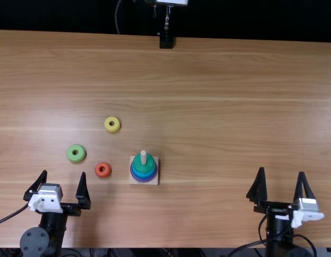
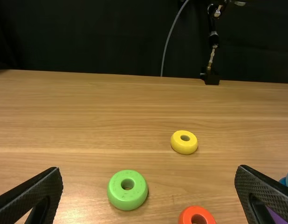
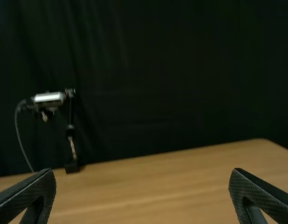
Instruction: Build the Hanoi tower: stack the rings onto the peg from bottom to top in this color order: purple, dark blue, light blue, dark green, light green, yellow, orange.
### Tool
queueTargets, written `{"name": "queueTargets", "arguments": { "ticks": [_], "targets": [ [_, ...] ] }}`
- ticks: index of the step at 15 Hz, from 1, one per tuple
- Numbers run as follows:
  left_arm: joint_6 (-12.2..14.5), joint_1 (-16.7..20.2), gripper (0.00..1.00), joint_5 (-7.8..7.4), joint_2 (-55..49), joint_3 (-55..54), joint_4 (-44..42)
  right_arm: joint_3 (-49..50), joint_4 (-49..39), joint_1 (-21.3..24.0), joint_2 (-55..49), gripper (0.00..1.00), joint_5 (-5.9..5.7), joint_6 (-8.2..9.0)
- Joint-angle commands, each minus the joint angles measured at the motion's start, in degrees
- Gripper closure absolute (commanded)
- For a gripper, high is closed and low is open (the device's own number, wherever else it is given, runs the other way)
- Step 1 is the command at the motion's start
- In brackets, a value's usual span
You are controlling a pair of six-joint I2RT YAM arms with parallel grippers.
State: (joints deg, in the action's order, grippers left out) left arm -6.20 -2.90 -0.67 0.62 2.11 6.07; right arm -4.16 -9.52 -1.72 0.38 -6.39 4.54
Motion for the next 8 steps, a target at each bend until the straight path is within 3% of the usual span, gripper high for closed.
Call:
{"name": "queueTargets", "arguments": {
  "ticks": [1, 3, 5, 8],
  "targets": [
    [0.40, 0.70, 0.00, 0.03, -0.62, -2.11, 0.26, 3.11, -0.02, 0.40, -0.38, 0.00, 0.91, -0.53],
    [0.40, 0.70, 0.00, 0.03, -0.62, -2.11, 0.26, 3.46, 6.31, 0.49, -0.38, 0.00, 1.01, -2.00],
    [0.40, 0.70, 0.00, 0.03, -0.62, -2.11, 0.26, 3.55, 11.27, 0.57, -0.38, 0.00, 0.91, -2.22],
    [0.40, 0.70, 0.00, 0.03, -0.62, -2.11, 0.26, 3.46, 11.90, 0.49, -0.38, 0.00, 0.80, -2.00]
  ]
}}
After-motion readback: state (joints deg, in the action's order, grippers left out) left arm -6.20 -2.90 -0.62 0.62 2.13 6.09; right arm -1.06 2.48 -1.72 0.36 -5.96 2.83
